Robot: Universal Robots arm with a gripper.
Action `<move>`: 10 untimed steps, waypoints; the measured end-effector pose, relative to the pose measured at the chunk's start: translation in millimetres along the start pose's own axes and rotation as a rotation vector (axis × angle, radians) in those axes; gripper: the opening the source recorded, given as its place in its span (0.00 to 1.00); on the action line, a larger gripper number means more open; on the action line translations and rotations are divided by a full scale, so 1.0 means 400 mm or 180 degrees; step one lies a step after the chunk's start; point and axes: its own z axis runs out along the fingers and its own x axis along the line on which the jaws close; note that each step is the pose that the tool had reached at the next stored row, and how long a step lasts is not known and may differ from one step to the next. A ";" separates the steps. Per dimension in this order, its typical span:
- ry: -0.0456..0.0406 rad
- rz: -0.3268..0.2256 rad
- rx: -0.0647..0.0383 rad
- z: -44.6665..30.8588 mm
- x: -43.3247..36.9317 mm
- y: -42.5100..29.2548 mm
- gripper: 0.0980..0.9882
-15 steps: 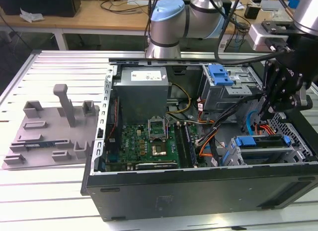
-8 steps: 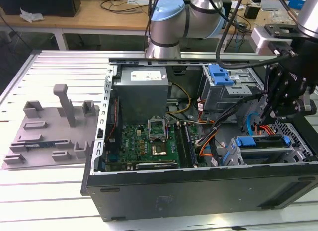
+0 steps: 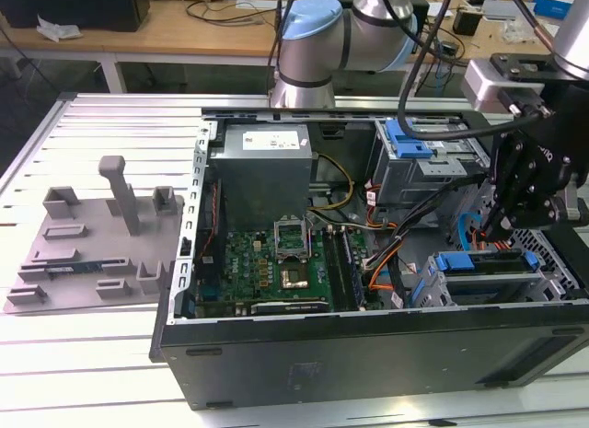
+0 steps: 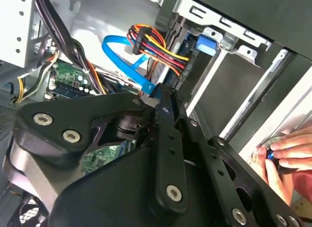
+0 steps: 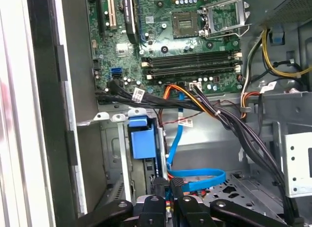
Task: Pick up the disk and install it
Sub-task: 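Insert the second disk wire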
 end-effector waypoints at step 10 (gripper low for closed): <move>-0.0001 -0.0037 0.0001 0.008 0.017 0.000 0.07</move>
